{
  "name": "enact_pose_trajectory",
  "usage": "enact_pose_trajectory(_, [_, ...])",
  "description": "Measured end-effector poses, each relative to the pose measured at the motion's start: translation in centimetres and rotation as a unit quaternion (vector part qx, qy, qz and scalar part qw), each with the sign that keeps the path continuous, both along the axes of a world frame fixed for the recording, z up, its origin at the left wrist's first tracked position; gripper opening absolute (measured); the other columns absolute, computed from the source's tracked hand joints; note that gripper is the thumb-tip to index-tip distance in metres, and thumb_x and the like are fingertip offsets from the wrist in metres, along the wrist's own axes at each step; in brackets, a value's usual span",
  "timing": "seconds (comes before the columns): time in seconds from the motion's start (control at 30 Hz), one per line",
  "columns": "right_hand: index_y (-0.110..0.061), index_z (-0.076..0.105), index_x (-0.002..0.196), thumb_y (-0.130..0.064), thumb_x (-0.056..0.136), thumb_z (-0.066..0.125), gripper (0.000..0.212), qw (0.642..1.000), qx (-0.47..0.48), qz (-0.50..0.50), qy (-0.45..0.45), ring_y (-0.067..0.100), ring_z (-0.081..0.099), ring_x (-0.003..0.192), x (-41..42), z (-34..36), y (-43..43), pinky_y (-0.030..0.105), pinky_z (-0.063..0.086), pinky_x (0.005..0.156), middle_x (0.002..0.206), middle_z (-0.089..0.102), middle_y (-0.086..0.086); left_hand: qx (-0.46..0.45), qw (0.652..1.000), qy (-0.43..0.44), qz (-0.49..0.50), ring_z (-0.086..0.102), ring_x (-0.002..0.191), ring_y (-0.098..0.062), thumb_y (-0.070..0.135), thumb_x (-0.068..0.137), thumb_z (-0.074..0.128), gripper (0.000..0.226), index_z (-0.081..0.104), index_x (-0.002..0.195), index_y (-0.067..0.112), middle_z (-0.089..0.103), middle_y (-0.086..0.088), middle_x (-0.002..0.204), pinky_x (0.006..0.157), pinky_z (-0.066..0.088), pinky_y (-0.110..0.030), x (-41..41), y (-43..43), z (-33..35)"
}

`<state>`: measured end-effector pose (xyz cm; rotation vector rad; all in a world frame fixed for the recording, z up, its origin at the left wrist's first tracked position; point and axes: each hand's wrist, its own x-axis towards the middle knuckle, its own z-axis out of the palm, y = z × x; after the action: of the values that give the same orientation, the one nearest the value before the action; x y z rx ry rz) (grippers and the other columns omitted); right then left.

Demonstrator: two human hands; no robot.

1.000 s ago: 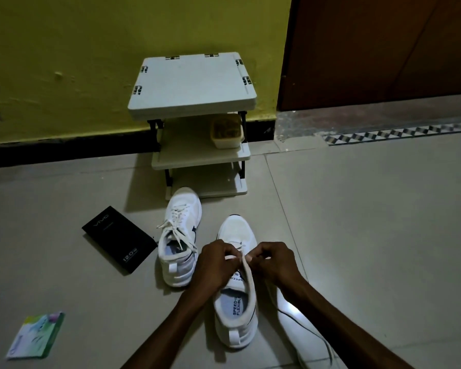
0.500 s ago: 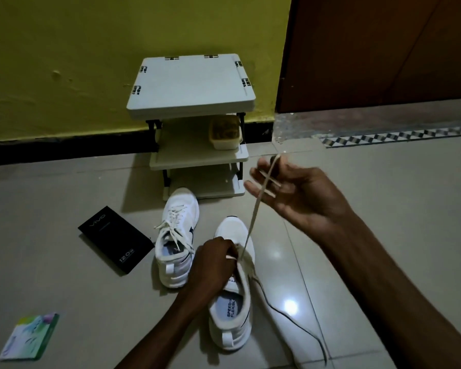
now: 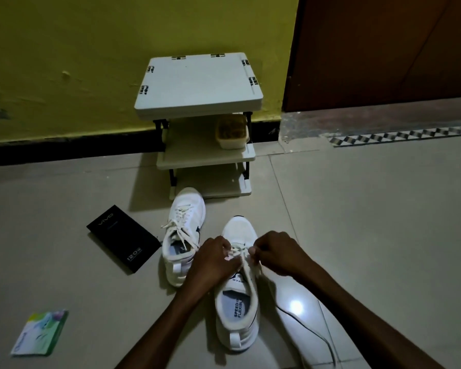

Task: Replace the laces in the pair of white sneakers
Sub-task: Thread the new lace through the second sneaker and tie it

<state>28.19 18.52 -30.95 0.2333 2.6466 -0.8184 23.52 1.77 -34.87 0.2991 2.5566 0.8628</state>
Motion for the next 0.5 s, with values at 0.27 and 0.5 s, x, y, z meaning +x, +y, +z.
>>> enact_pose_trajectory(0.27, [-0.020,0.053,0.059,-0.006,0.092,0.041,0.038,0.921,-0.369,-0.089,0.092,0.008,0.039,0.055,-1.0,9.4,1.1,0.023,0.030,0.055,0.063,0.047,0.003,-0.013,0.996,0.079,0.046,0.054,0.093,-0.018,0.037,0.079,0.072,0.035,0.058,0.105,0.019,0.054,0.001,0.096,0.068,0.031,-0.027,1.3,0.4,-0.4])
enact_pose_trajectory(0.5, [-0.019,0.073,0.068,-0.026,0.090,0.061,0.026,0.985,-0.164,0.029,-0.042,0.008,0.055,0.061,-0.2,5.4,2.3,0.019,0.045,0.059,0.063,0.064,-0.005,-0.013,0.995,0.084,0.046,0.056,0.093,-0.015,0.030,0.078,0.069,0.024,0.059,0.097,0.022,0.056,0.005,0.091,0.070,0.032,-0.025,1.0,0.3,-0.5])
